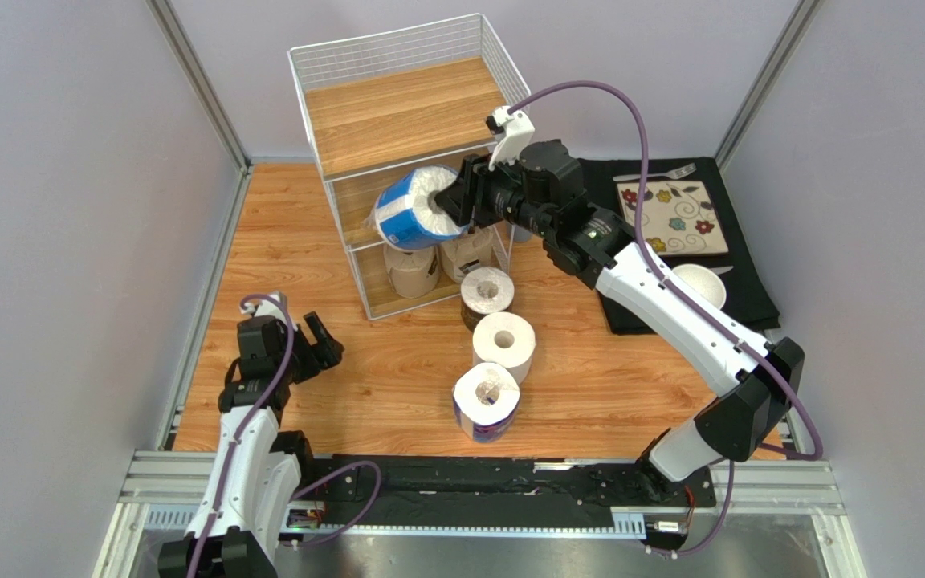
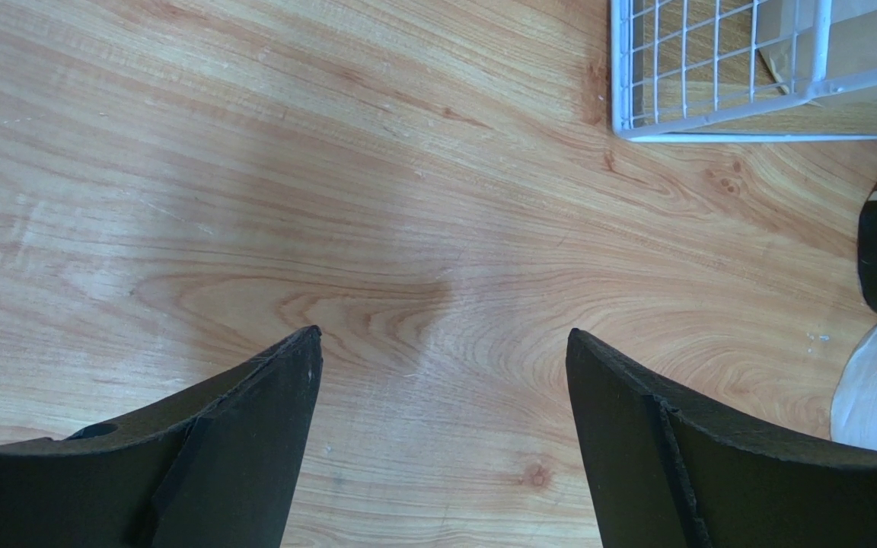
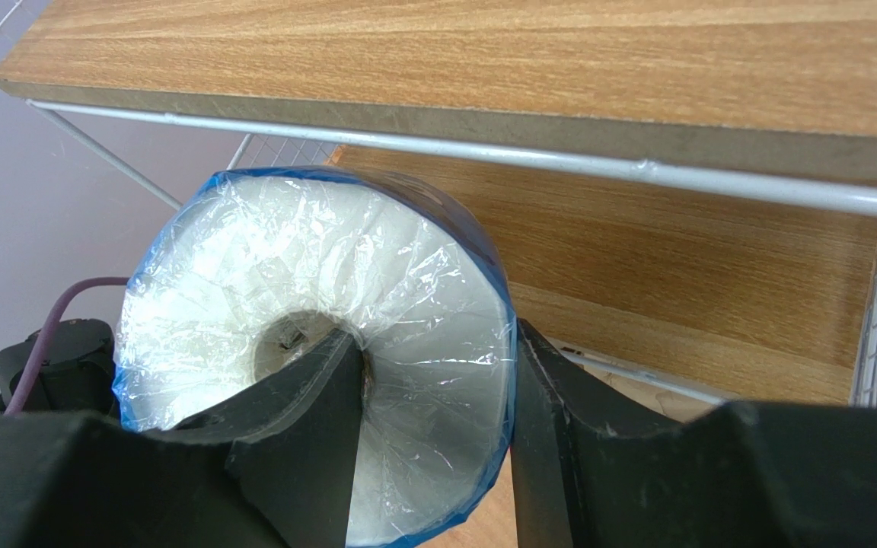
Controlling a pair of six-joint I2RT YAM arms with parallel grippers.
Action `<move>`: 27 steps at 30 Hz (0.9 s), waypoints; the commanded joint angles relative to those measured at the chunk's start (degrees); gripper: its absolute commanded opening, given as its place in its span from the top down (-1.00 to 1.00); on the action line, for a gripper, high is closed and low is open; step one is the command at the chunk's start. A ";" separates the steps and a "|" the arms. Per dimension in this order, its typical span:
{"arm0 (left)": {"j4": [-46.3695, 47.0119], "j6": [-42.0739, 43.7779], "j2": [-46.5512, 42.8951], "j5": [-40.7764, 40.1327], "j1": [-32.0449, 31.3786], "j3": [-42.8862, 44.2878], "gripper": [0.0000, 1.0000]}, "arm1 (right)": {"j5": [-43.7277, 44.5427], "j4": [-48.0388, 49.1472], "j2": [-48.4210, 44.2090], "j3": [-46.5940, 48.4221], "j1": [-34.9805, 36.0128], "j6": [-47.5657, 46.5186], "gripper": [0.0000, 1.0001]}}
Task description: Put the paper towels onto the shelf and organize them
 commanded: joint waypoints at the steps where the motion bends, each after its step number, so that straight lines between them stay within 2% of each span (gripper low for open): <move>1: 0.18 -1.28 -1.08 1.37 0.34 -0.82 -0.74 | 1.52 7.47 -0.25 3.83 0.61 -0.90 0.60; 12: -0.87 -0.05 -1.43 0.32 0.43 -0.56 -0.74 | 4.51 8.62 3.61 5.85 1.75 -3.09 0.60; 27: -1.58 0.21 -2.14 -0.74 0.43 -0.56 -0.74 | 13.64 9.06 8.27 11.65 4.38 -6.96 0.61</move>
